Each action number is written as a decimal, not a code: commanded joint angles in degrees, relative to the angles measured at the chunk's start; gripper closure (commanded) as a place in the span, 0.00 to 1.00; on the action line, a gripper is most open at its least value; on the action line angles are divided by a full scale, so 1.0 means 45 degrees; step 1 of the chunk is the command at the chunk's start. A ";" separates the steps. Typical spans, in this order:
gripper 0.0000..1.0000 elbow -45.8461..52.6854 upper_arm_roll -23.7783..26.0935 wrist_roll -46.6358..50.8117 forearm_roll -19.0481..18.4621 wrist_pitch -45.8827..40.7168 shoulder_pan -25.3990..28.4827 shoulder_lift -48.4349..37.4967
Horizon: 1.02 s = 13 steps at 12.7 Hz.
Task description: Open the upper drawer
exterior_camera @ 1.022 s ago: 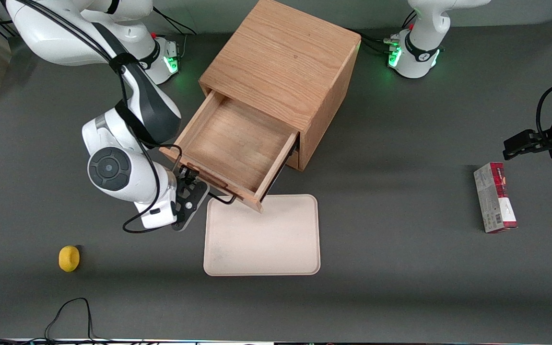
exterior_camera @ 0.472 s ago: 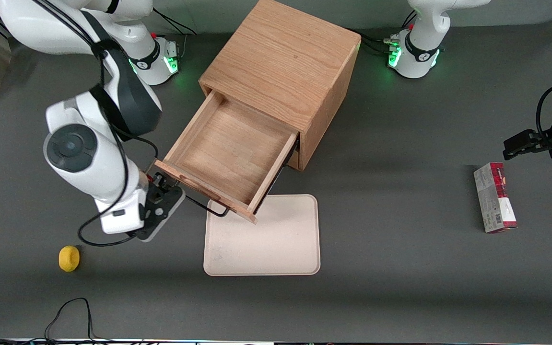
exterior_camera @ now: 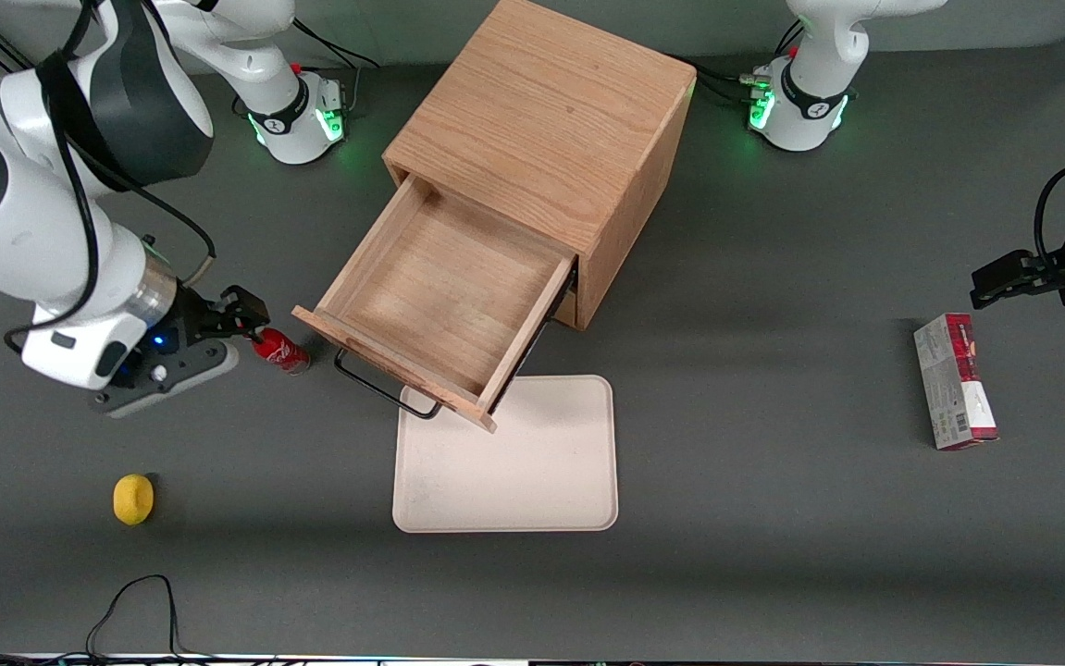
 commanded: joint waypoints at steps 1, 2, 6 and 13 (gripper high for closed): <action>0.00 -0.4810 -0.1059 0.1378 0.1451 0.1758 0.0006 -0.3687; 0.00 -0.5517 -0.1313 0.1459 0.1512 0.1819 0.0006 -0.4431; 0.00 -0.6132 -0.2622 0.1245 0.1494 0.1003 -0.0072 -0.5748; 0.00 -0.5447 -0.2780 0.1421 0.1376 0.1097 -0.0189 -0.5181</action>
